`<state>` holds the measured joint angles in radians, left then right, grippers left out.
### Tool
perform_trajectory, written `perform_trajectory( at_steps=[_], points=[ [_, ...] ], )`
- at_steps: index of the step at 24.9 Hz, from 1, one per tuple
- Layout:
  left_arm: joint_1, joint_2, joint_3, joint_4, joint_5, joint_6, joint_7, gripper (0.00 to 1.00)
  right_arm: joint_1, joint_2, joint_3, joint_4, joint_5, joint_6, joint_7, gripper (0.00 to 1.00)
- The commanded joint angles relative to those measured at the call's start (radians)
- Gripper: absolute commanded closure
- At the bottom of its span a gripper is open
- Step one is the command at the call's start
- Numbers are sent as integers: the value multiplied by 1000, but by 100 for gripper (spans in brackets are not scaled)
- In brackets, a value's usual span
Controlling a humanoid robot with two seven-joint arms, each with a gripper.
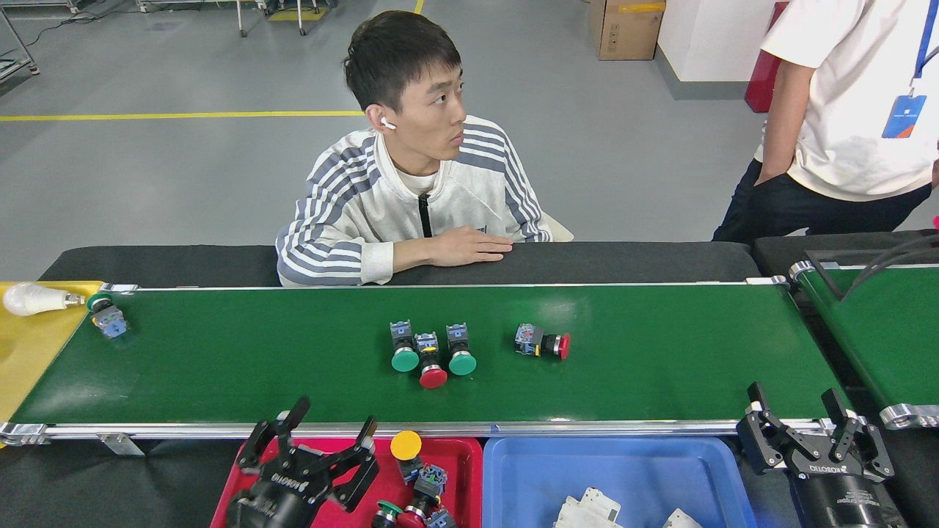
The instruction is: Pick switch part from conveyor to tray
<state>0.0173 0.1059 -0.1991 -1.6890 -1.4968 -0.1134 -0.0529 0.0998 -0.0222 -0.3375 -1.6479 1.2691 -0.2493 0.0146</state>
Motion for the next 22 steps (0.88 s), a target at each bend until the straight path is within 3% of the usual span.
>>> perform_trajectory(
  at_steps=[1, 7, 16, 22],
  points=[
    [-16, -11, -5, 20, -17, 8, 8, 1, -5, -13, 2, -9, -4, -19, -1, 0],
    [-71, -52, -2, 131, -19, 14, 7, 1, -6, -24, 0, -7, -4, -34, 8, 0],
    [-106, -41, 35, 199, -19, 21, 7, 1, -5, -27, 2, -4, -4, -36, 8, 0],
    [-181, -43, 89, 328, -19, 40, -2, 1, -5, -48, 3, 10, -4, -36, 8, 0]
  ],
)
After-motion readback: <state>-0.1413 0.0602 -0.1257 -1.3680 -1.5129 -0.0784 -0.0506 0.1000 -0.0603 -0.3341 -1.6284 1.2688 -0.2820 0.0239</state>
